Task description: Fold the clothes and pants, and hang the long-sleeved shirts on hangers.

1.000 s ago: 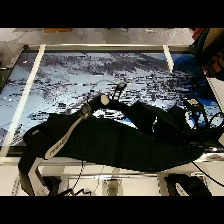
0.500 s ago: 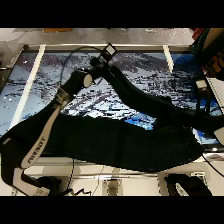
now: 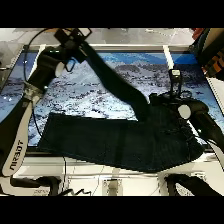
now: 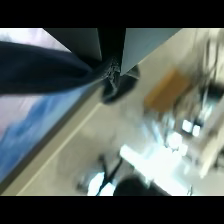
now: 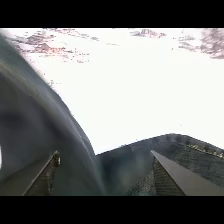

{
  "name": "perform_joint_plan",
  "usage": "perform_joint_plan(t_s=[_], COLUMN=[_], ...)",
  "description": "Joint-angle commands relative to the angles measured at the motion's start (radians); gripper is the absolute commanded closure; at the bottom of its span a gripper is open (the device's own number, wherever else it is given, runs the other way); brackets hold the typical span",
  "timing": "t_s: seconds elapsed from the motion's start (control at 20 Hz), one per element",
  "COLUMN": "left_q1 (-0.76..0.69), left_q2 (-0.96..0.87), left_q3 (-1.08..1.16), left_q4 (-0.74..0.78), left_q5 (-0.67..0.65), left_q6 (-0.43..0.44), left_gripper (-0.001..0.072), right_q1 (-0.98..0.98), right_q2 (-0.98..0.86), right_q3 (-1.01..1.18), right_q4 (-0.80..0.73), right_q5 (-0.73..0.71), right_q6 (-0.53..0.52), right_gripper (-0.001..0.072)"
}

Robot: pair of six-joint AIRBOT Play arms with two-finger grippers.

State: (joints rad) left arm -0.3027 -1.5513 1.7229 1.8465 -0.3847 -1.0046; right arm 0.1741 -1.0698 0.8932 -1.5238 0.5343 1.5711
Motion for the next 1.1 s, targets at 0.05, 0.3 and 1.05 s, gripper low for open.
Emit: perform_joint_plan(t_s=[0.05,0.3,1.05], left_q1=[0.112,0.164,0.184], left_q2=[-0.011,-0.032,-0.032], left_q3=[0.0,-0.027,-0.193], left_q4=[0.016,0.016,0.098], left_q5=[-0.294,-0.466,-0.633], left_q6=[-0.001,-0.077,-0.1], left_gripper=[0.067,0.0675,0.0673], right_q1=[-0.067,-0.327,-1.05], right_q2=[-0.073,-0.073,-0.374], right_q3=[0.019,0.035,0.035], right_q4=[-0.002,-0.003,0.507], right_q5=[-0.073,0.002,0.647], right_q6=[0.059,0.062,-0.541], right_gripper=[0.0069,0.0123,-0.0002])
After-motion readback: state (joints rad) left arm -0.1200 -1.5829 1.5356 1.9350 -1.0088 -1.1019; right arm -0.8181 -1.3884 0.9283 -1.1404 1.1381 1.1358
